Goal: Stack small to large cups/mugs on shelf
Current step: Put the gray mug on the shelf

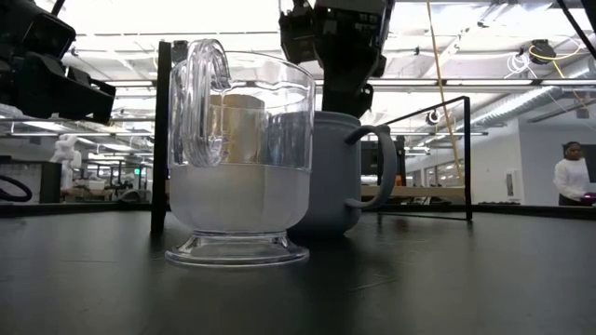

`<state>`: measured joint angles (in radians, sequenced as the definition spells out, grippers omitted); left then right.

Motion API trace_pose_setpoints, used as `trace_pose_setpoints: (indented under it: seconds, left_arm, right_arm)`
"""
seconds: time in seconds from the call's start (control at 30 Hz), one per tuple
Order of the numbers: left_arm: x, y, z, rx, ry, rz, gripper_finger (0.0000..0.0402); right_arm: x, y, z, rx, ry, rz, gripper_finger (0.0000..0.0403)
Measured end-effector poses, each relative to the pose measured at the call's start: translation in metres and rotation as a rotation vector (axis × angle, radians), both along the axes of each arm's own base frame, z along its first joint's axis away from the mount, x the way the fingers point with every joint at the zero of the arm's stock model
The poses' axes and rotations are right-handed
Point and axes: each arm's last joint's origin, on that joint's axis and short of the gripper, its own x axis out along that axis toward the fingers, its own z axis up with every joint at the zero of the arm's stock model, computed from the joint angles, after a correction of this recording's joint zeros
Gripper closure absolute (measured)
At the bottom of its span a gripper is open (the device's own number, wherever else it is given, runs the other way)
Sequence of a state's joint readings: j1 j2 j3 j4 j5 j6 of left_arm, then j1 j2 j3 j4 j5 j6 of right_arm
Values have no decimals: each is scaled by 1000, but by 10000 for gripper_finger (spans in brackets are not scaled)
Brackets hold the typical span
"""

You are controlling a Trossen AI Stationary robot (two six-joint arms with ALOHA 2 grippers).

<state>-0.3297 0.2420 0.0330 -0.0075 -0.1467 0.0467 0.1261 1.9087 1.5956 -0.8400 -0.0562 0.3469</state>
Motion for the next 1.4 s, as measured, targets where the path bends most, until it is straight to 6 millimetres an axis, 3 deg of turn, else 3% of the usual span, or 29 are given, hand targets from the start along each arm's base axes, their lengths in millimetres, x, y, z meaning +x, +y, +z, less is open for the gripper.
trace_pose_setpoints:
  seconds: [0.23, 0.63, 1.07, 1.4]
  left_arm:
    - [0, 0, 0, 0, 0, 0, 376]
    - [0, 0, 0, 0, -2, 0, 376]
    - [0, 0, 0, 3, 4, 0, 376]
    - [0, 0, -1, 5, 11, 0, 376]
  right_arm:
    - [-4, 0, -9, -3, 28, 0, 158]
    - [1, 0, -8, -1, -29, 15, 162]
    - [5, -13, -9, 66, -41, 11, 179]
    - [11, -11, -33, 87, 32, 38, 179]
